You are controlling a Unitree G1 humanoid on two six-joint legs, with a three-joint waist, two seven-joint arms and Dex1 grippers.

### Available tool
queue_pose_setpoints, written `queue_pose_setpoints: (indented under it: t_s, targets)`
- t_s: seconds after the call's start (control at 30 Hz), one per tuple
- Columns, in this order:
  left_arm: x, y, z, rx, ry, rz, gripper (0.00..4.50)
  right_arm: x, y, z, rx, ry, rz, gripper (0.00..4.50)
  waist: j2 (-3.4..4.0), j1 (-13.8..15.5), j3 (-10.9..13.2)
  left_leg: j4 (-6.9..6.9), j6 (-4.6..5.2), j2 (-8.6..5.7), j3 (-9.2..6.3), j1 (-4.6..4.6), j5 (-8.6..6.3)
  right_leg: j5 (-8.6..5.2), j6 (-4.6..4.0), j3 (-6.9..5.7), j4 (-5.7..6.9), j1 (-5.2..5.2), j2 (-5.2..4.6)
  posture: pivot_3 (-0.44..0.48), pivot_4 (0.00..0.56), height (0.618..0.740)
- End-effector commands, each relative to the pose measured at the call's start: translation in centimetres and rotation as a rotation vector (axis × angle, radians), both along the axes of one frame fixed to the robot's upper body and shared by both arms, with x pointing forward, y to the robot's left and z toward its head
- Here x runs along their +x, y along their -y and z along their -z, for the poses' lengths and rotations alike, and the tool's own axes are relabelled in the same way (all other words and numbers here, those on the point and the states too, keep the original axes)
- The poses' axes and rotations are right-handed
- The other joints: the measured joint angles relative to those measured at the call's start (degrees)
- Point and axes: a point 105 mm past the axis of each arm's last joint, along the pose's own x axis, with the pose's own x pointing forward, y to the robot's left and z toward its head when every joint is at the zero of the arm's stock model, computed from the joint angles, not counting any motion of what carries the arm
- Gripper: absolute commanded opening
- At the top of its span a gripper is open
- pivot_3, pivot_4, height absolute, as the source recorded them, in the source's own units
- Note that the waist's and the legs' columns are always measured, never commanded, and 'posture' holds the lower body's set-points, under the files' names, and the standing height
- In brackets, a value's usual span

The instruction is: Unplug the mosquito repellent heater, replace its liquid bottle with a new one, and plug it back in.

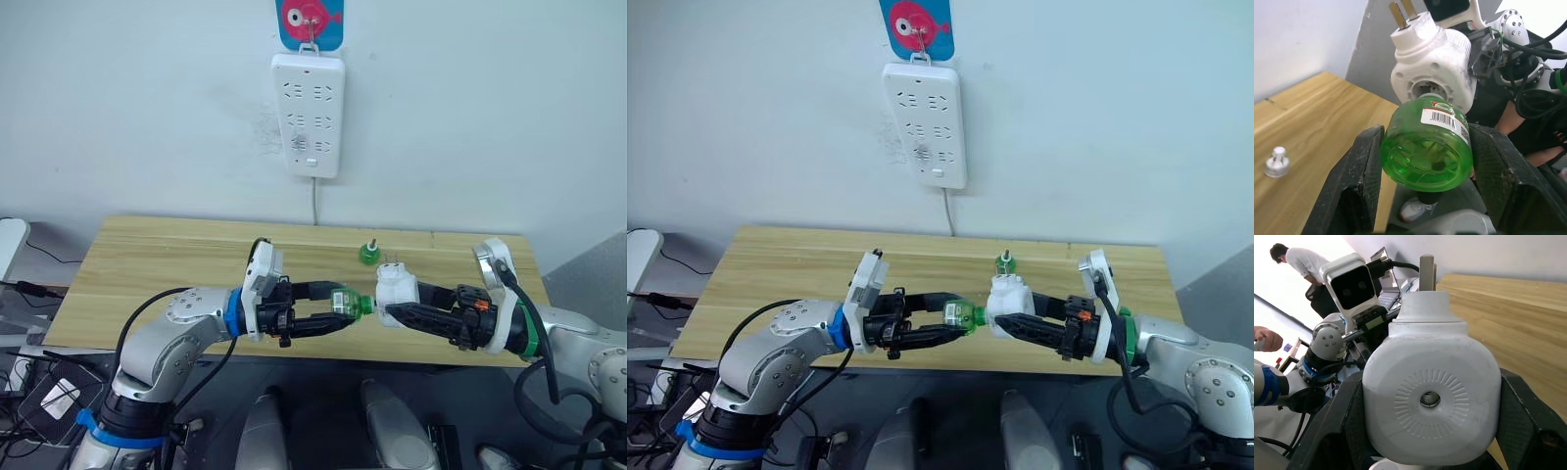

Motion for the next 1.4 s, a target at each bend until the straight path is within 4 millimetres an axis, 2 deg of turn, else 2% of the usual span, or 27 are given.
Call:
queue_pose_setpoints:
  t_s: [0.03, 0.33, 0.6, 0.83, 0.97, 1.17, 1.23, 1.33, 1.4]
  targets:
    - [-1.9, 1.2, -1.6, -0.046, 0.036, 0.113, 2.35, -0.2, 0.0, -0.3, 0.018, 0.010, -0.017, 2.97, 0.01, 0.0, 0.0, 0.00, 0.00, 0.00, 0.01, 0.00, 0.00, 0.00, 0.00, 0.00, 0.00, 0.00, 0.00, -0.233, 0.253, 0.724]
    - [-0.8, 1.5, -1.3, -0.052, 0.074, 0.051, 2.35, -1.5, -1.1, -1.7, 0.074, -0.007, -0.119, 2.97, 0.00, 0.0, 0.0, 0.03, 0.00, -0.01, 0.00, -0.01, 0.00, 0.00, 0.00, 0.00, 0.00, 0.01, 0.00, -0.234, 0.252, 0.724]
    - [-1.0, 2.4, -1.3, -0.069, 0.124, 0.061, 2.35, -1.8, -2.0, -2.2, 0.096, -0.011, -0.138, 2.97, -0.01, 0.0, 0.0, 0.03, 0.00, -0.02, -0.01, -0.02, 0.00, 0.00, 0.00, 0.00, 0.00, 0.00, 0.00, -0.234, 0.257, 0.724]
    - [-0.6, 2.9, -1.5, -0.083, 0.206, 0.043, 2.35, -2.1, -2.5, -2.2, 0.086, -0.023, -0.166, 2.97, -0.01, 0.1, 0.0, 0.09, 0.00, -0.02, 0.00, -0.03, 0.00, 0.01, 0.01, 0.01, 0.00, 0.03, 0.00, -0.235, 0.259, 0.724]
    - [-1.3, 3.4, -1.0, -0.060, 0.329, 0.079, 2.35, -2.4, -2.7, -2.2, 0.078, -0.057, -0.198, 2.97, -0.01, 0.1, 0.0, 0.08, 0.00, -0.02, 0.00, -0.03, 0.00, 0.01, 0.00, 0.01, 0.00, 0.02, 0.00, -0.233, 0.258, 0.724]
    - [-0.8, 3.5, -0.8, -0.071, 0.399, 0.051, 2.35, -2.6, -2.7, -2.2, 0.048, -0.045, -0.220, 2.97, -0.01, 0.2, 0.0, 0.09, 0.00, -0.02, -0.02, -0.03, 0.00, 0.01, 0.00, 0.00, 0.00, 0.04, 0.00, -0.234, 0.258, 0.724]
    - [-0.3, 3.4, -1.0, -0.086, 0.406, 0.021, 2.35, -2.7, -2.6, -2.2, 0.028, -0.035, -0.226, 3.71, -0.01, 0.2, 0.0, 0.09, 0.00, -0.02, -0.01, -0.03, 0.00, 0.01, 0.00, 0.01, 0.00, 0.04, 0.00, -0.236, 0.259, 0.724]
    - [-0.1, 3.5, -1.4, -0.101, 0.436, 0.014, 2.35, -2.7, -2.5, -2.1, 0.012, -0.029, -0.224, 4.50, -0.01, 0.2, 0.0, 0.14, 0.00, -0.05, -0.03, -0.03, 0.00, 0.01, 0.01, 0.01, -0.01, 0.09, -0.01, -0.238, 0.261, 0.724]
    - [0.0, 3.7, -1.7, -0.113, 0.443, 0.008, 2.35, -2.6, -2.4, -1.9, -0.004, -0.025, -0.222, 4.50, -0.01, 0.2, 0.0, 0.14, 0.00, -0.04, -0.06, -0.03, 0.00, 0.01, 0.01, 0.00, 0.00, 0.09, 0.00, -0.238, 0.261, 0.724]
